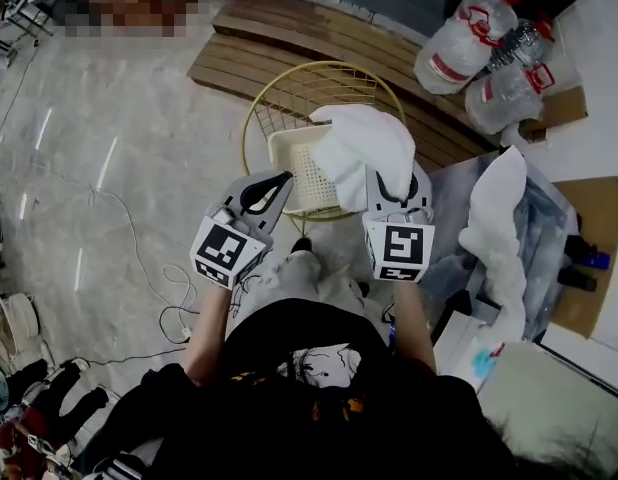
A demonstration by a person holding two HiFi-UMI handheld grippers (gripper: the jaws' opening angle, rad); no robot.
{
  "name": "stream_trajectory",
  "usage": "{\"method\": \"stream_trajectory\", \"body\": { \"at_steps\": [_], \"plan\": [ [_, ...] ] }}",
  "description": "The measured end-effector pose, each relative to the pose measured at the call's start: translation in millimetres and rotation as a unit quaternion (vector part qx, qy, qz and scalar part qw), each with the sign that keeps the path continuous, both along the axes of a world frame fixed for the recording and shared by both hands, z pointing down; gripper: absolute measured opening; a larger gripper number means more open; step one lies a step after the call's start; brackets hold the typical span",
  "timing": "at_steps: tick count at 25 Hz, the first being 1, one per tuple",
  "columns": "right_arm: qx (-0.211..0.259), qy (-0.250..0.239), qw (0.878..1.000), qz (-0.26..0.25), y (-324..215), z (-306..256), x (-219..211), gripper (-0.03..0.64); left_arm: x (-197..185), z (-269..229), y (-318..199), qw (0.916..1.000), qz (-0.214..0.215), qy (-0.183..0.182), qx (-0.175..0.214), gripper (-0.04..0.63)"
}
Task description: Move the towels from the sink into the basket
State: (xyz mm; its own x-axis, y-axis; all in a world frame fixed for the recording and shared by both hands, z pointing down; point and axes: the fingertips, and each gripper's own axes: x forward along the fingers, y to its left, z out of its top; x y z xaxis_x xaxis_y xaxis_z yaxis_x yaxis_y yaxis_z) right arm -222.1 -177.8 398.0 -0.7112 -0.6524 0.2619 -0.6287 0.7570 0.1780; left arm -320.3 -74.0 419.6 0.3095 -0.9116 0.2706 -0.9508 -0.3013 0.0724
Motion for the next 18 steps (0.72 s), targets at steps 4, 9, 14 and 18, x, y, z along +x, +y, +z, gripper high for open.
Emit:
{"method": "stream_trajectory", "body": {
  "at_steps": [4, 9, 14, 18],
  "plan": [
    [-0.042, 0.042, 0.997, -0.043, 10, 67, -61, 0.123, -30, 18, 15, 0.9998, -0.013, 0.005, -0.017, 0.005],
    [-0.085, 0.139, 0.981, -0.109, 22, 172, -122, 0.132, -61, 33, 34, 0.9986, -0.036, 0.01, -0.037, 0.005],
    [-0.141, 0.244, 0.946, -0.158, 29, 279, -160, 0.148, -85, 40, 53, 0.9971, -0.052, 0.006, -0.056, 0.005],
    [-0.176, 0.324, 0.914, -0.172, 34, 330, -163, 0.284, -95, 46, 66, 0.9956, -0.063, 0.006, -0.069, 0.005]
  ]
}}
